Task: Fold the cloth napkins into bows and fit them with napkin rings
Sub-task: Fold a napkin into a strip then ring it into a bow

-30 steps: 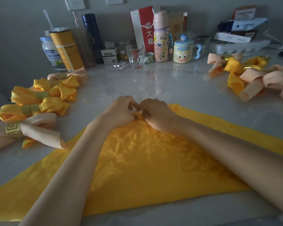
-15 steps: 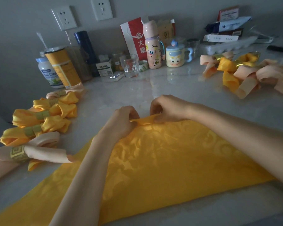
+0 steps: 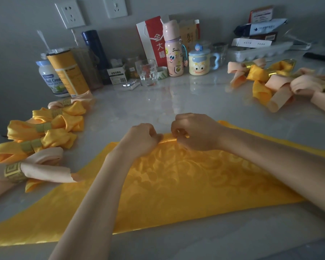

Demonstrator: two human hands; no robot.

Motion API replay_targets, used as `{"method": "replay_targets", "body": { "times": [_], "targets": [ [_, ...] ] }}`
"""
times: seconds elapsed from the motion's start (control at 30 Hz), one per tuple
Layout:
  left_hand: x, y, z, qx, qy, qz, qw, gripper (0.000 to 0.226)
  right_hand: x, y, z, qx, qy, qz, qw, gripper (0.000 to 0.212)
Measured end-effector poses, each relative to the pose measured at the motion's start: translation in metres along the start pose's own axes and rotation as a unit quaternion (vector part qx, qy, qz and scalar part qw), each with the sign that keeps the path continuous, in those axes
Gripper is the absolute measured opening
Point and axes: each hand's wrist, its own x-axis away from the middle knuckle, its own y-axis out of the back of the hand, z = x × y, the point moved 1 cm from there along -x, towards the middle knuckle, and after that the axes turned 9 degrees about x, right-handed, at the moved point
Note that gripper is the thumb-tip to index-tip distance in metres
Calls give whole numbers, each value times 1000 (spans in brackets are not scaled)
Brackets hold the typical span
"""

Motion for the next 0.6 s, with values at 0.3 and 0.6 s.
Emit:
{"method": "replay_targets", "body": {
  "times": [0.3, 0.6],
  "targets": [
    [3, -3, 0, 10, 18, 37, 999, 11, -28, -38, 25, 8, -44, 24, 999, 38],
    [8, 10, 5, 135, 48, 67, 987, 9, 0, -20, -9, 10, -88, 153, 984, 58]
  ]
}}
